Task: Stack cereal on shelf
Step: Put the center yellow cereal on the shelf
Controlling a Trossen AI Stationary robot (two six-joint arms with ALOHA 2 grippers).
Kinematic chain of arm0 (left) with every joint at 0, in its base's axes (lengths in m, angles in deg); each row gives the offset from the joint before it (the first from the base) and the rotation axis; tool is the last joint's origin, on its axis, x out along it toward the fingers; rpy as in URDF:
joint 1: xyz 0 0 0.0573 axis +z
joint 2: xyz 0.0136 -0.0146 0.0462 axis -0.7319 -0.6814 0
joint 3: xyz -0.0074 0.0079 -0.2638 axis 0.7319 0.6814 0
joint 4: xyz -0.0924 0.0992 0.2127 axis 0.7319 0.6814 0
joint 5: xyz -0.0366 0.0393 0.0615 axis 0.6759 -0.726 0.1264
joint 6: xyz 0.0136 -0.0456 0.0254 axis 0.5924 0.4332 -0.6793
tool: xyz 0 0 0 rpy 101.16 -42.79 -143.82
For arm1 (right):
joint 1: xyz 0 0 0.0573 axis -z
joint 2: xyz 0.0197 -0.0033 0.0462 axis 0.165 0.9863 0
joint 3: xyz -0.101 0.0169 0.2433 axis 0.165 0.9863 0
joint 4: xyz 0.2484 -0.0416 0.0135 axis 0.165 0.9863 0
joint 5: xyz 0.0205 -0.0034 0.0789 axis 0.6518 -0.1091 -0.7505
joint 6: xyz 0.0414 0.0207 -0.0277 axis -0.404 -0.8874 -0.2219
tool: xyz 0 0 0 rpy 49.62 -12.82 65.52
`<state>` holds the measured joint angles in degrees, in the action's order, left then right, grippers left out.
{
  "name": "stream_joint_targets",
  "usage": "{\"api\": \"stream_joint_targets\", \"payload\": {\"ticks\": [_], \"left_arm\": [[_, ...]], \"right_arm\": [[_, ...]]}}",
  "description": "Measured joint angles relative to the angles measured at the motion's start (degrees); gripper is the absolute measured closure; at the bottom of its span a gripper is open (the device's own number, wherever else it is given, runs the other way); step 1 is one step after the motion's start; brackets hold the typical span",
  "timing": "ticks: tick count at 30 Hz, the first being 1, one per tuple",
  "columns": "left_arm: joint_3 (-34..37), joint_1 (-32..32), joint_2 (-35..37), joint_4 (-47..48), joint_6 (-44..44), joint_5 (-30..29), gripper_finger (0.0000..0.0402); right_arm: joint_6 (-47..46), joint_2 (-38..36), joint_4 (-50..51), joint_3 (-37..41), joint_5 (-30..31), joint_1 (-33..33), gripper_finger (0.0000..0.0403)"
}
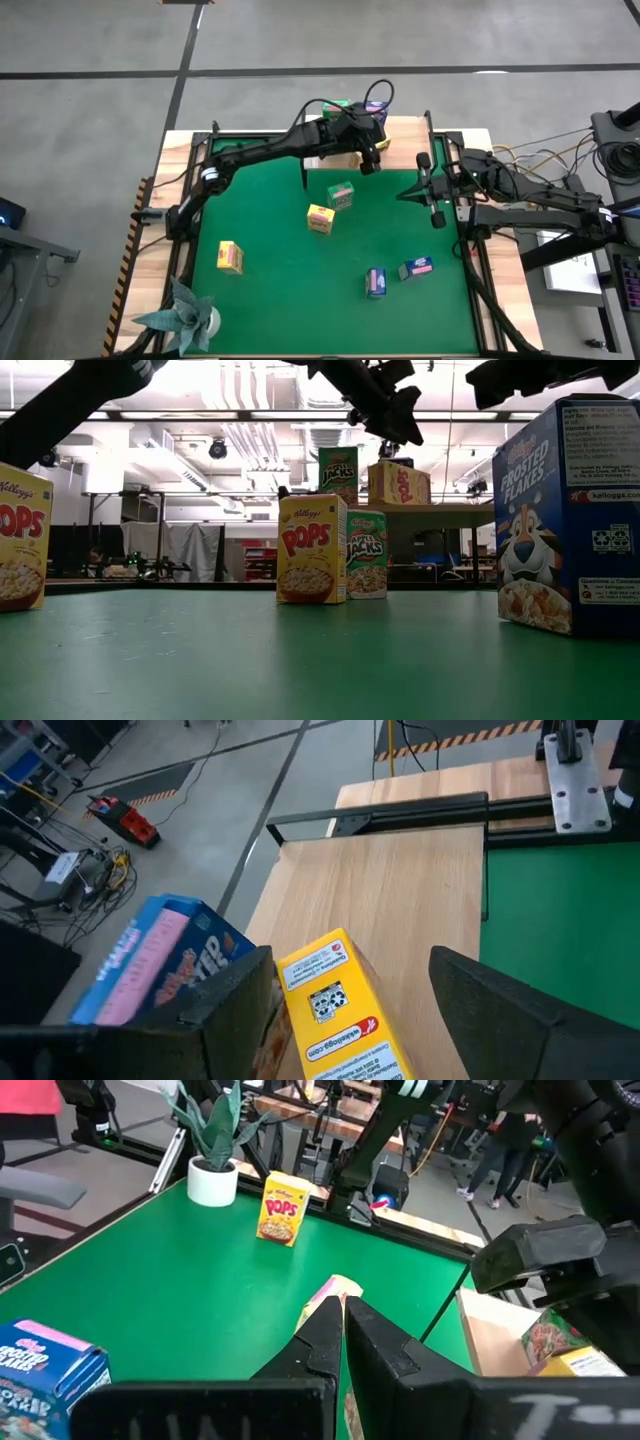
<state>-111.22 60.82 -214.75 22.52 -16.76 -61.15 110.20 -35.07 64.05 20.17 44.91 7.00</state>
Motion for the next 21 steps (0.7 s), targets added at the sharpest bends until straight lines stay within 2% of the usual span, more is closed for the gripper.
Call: {"api": "stream_joint_targets", "payload": {"ticks": [7, 10, 16, 21], "left_arm": [[-0.02, -0.44, 2.79, 1.6, -0.96, 0.37, 0.0148], [-0.02, -1.34, 5.05, 4.72, -0.83, 3.95, 0.0148], [1.41, -4.38, 10.05, 11.46, -0.61, 4.96, 0.0152], [10.93, -5.91, 17.37, 10.34, 0.51, 4.9, 0.0157]], "right_arm": [[0.02, 0.0, -0.32, 0.0, 0.0, 0.01, 0.0394], [-0.48, 0.41, -0.43, 0.0, 0.29, 0.01, 0.0394], [-6.51, 3.92, -1.63, 0.0, 12.59, 0.05, 0.0394], [-6.93, 8.92, -2.35, -0.21, 15.06, 0.03, 0.0394]]}}
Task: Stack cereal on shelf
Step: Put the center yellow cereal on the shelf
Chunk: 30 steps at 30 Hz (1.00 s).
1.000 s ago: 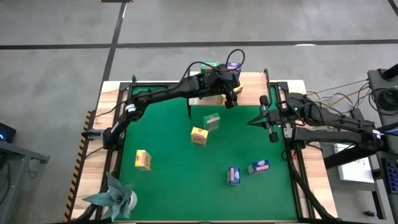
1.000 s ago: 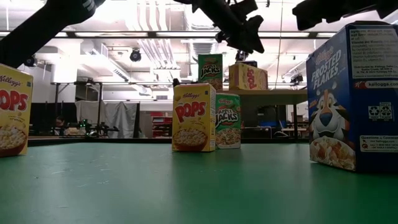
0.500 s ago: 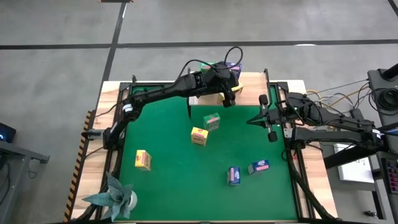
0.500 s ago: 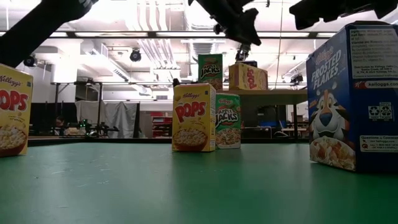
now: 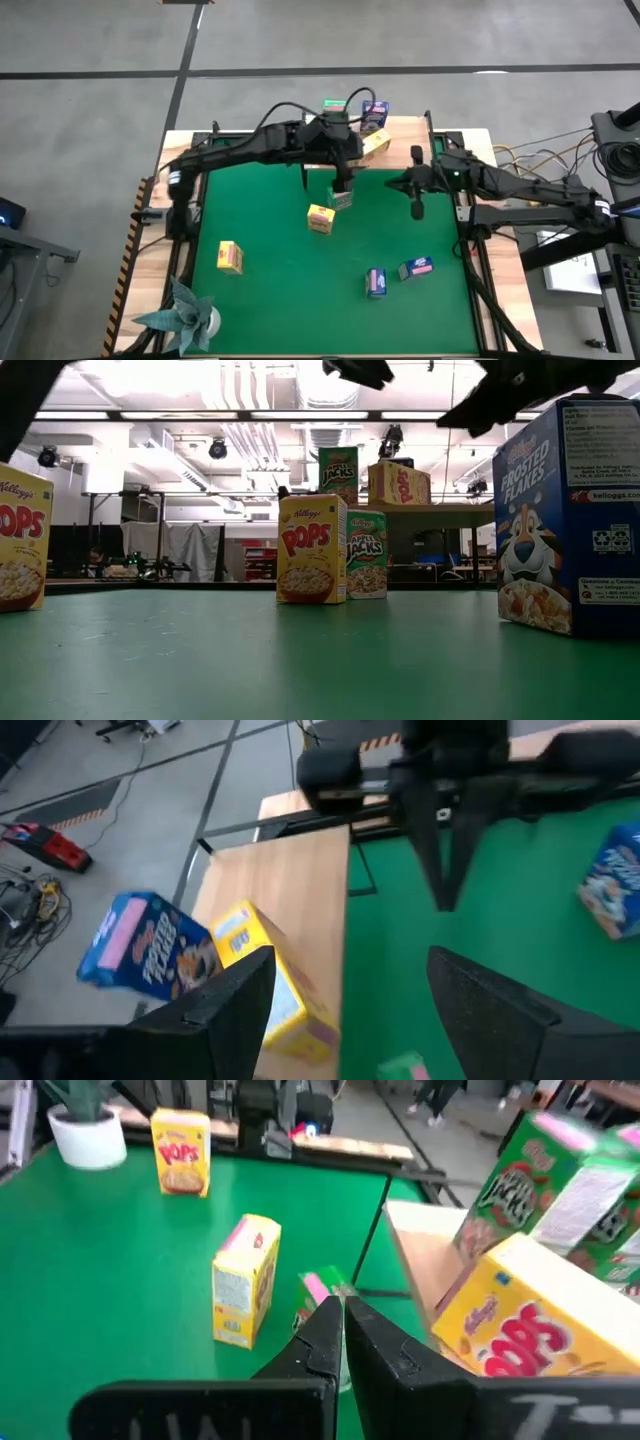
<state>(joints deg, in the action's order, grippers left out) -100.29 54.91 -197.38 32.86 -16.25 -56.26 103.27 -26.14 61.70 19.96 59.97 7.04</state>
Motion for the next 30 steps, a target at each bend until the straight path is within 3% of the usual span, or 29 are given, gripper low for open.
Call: {"api": "stream_joint_targets", "payload": {"ticks": [8, 16, 24, 30], "left_arm": [[29.1, -1.83, 16.7, -19.93, 4.19, -0.46, 0.0159], [50.4, -2.19, 30.75, -36.65, 6.39, -0.49, 0.0159], [65.74, -2.21, 40.96, -47.51, 8.04, -0.48, 0.0159], [71.1, -2.21, 44.65, -51.95, 10.08, -0.48, 0.0159]], "right_arm": [[1.28, 8.74, 1.23, -6.51, 0.06, 0.0, 0.0394], [4.02, 15.98, 12.21, -18.81, 0.02, 0.61, 0.0394], [8.31, 27.64, 29.99, -37.93, 0.07, 3.2, 0.0394], [12.32, 36.44, 40.91, -50.68, -0.04, 6.85, 0.0392]]}}
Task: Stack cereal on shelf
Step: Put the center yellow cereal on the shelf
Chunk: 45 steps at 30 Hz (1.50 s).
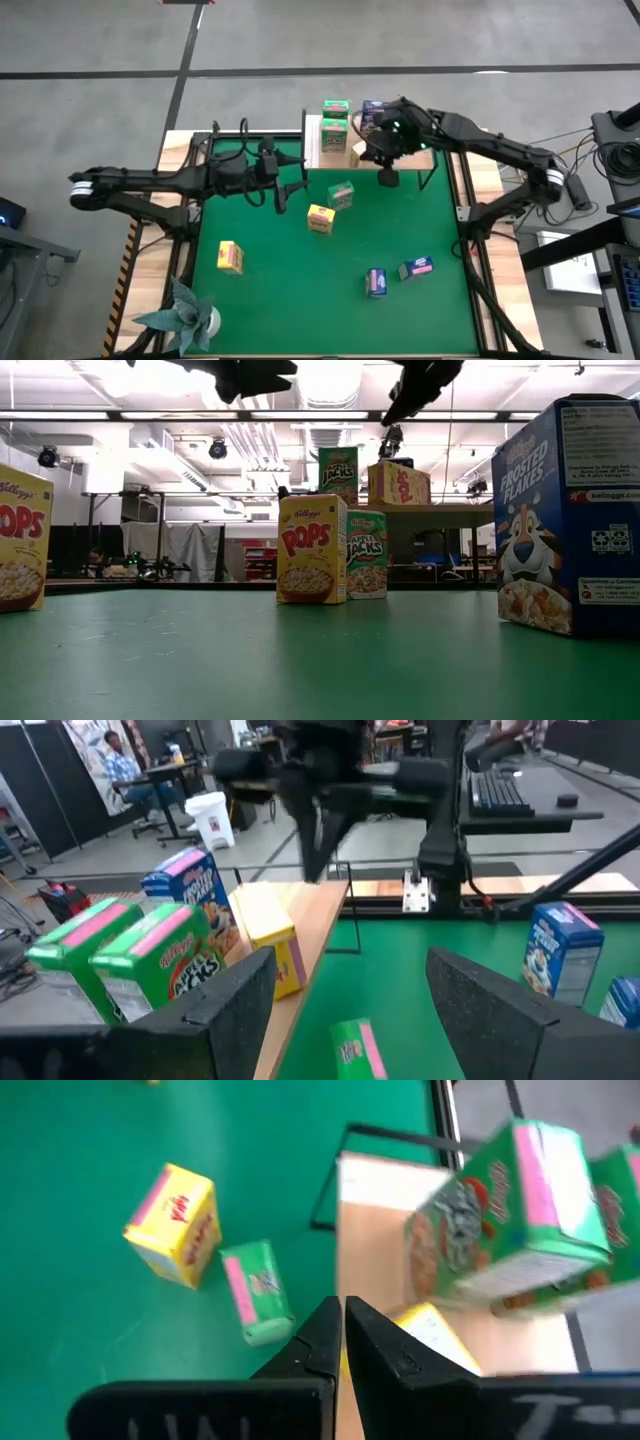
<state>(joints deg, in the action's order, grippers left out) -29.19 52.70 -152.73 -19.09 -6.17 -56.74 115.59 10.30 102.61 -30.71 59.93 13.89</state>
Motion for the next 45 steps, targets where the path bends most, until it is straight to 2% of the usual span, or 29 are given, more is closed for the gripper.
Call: {"api": "stream_joint_targets", "payload": {"ticks": [4, 8, 15, 20, 26, 45], "left_arm": [[1.33, 0.0, 0.87, -0.67, 0.79, 0.0, 0.0159], [1.35, 0.0, 0.74, -0.68, 0.97, 0.0, 0.0159], [1.35, 0.07, -0.45, -1.45, 0.43, 0.0, 0.0159], [1.35, 0.07, -0.83, -2.08, 0.25, 0.0, 0.0159], [1.35, 0.07, -1.38, -2.62, 0.21, -0.02, 0.0159], [1.35, 0.07, -1.38, -3.22, 0.37, -0.02, 0.0159]], "right_arm": [[0.93, 5.15, 8.37, -8.1, 0.02, 2.87, 0.0365], [2.62, 9.49, 14.05, -13.96, -0.3, 5.2, 0.0307], [7.38, 15.52, 19.21, -18.93, -0.39, 7.29, 0.0198], [9.84, 17.27, 19.92, -19.74, -0.25, 7.64, 0.0152], [11.87, 17.31, 19.52, -18.67, 0.02, 7.68, 0.0132], [14.06, 19.14, 18.92, -17.95, 1.0, 7.68, 0.0139]]}}
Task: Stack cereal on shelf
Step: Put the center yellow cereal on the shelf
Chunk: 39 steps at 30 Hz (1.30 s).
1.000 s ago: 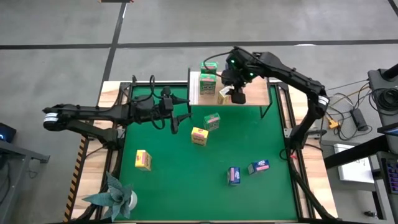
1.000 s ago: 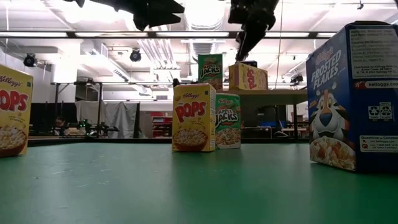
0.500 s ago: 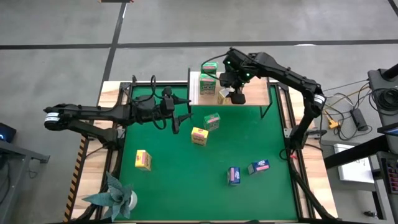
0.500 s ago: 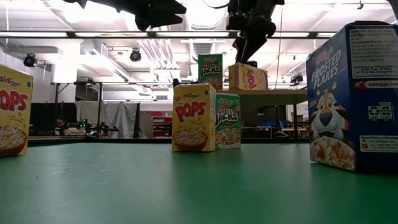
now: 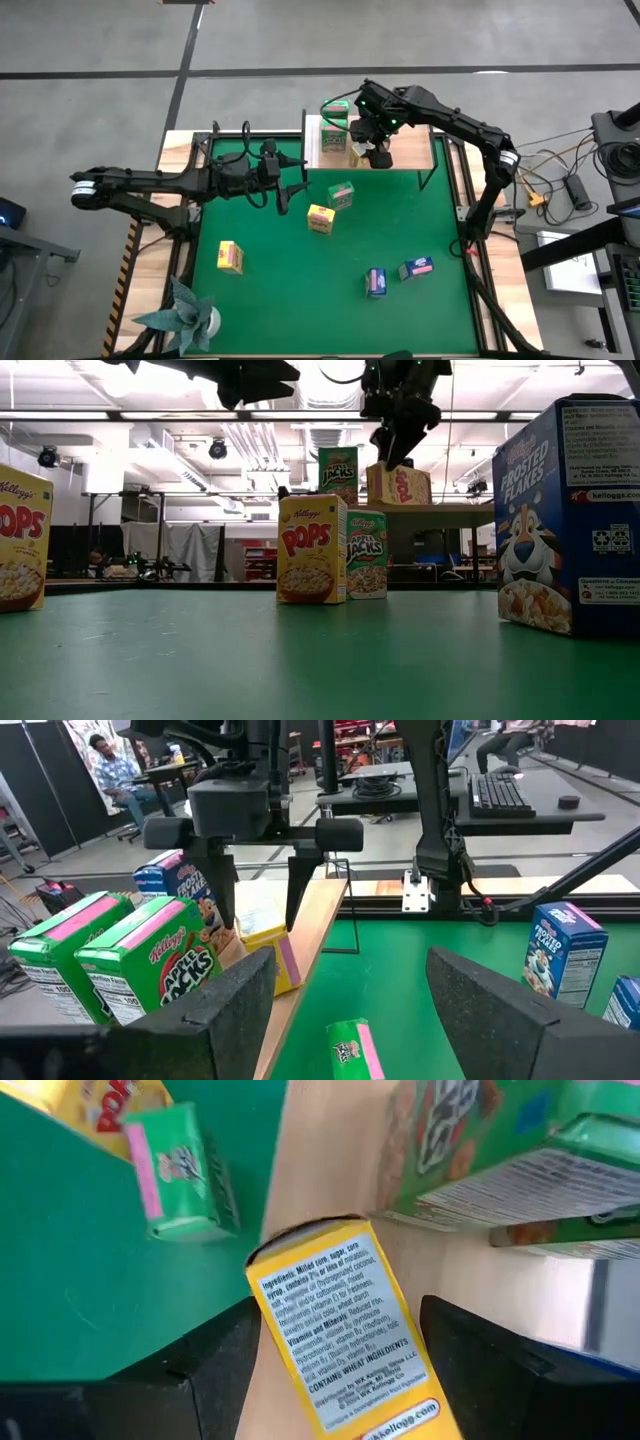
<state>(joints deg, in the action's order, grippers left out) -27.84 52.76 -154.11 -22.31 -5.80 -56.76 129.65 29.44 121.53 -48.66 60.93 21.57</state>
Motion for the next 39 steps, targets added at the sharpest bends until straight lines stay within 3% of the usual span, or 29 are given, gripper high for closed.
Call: {"api": "stream_joint_targets", "payload": {"ticks": [5, 31, 39], "left_arm": [[0.0, 0.0, 0.0, -0.74, -0.37, 0.0, 0.0159], [0.0, 0.0, 0.0, -0.66, -0.41, 0.0, 0.0159], [0.0, 0.01, 0.0, -0.66, -0.41, 0.0, 0.0159]], "right_arm": [[1.73, -0.01, -0.56, 0.02, 4.6, 0.0, 0.014], [2.96, 0.01, -1.05, 2.23, 3.02, 0.09, 0.0138], [2.37, -0.01, -1.32, 3.43, 3.06, 0.09, 0.0178]]}}
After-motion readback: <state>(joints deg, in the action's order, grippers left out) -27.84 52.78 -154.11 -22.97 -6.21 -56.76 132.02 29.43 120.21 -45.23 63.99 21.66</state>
